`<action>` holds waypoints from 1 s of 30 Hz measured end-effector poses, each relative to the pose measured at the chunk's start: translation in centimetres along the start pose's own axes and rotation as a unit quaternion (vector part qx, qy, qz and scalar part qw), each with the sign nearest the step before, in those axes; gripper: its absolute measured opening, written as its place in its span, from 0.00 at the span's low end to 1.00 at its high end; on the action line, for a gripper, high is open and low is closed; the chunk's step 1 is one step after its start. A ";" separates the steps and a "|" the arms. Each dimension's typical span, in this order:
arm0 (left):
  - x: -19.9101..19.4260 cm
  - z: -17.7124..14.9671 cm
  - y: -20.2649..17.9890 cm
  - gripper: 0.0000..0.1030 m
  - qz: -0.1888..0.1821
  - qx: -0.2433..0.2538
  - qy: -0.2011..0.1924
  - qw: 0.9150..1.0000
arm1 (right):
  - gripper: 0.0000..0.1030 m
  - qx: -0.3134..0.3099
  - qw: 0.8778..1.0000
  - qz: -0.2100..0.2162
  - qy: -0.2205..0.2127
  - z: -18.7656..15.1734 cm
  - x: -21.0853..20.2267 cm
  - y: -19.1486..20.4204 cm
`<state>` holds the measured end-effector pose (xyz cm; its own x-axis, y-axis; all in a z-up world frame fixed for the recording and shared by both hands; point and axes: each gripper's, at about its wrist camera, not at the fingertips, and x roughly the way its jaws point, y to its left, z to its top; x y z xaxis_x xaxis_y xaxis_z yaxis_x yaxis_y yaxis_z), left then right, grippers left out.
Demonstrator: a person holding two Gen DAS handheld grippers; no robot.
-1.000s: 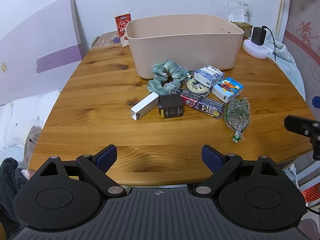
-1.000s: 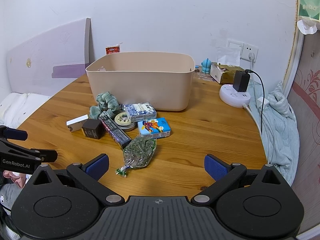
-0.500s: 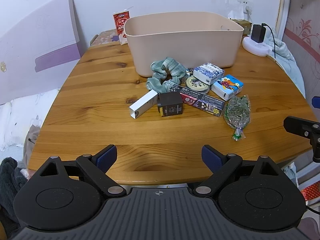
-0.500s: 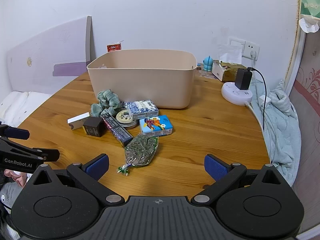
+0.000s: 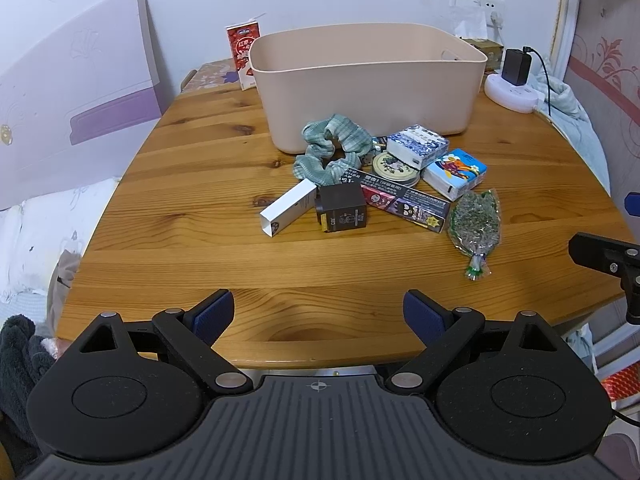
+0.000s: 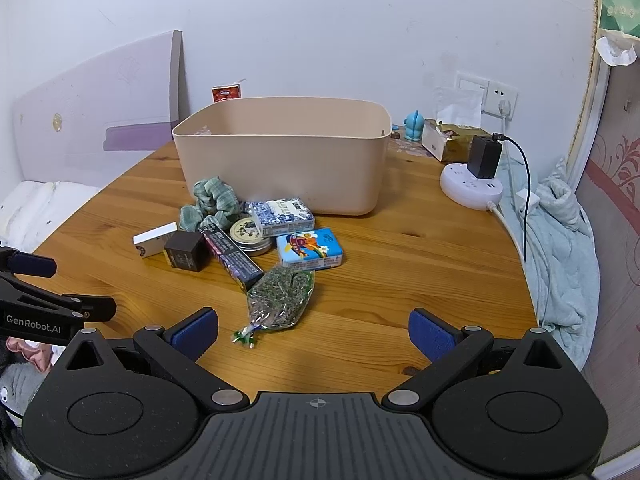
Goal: Organize objects
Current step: 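Move both tools toward the scattered items on the table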
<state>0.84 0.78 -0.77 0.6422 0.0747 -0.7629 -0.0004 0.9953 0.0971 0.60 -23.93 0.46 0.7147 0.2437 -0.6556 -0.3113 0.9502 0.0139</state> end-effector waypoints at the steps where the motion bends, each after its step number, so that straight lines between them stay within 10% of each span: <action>1: 0.0 0.0 0.0 0.90 0.000 0.000 0.000 1.000 | 1.00 0.000 1.000 0.000 0.000 0.0 0.0 0.0; 30: 0.2 0.0 0.3 0.90 0.002 -0.001 0.002 1.000 | 1.00 0.006 1.000 0.013 0.005 0.2 0.6 0.1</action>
<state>1.00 1.07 -0.86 0.6397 0.0786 -0.7646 -0.0036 0.9951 0.0993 1.07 -23.67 0.20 0.7005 0.2673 -0.6617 -0.3226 0.9457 0.0404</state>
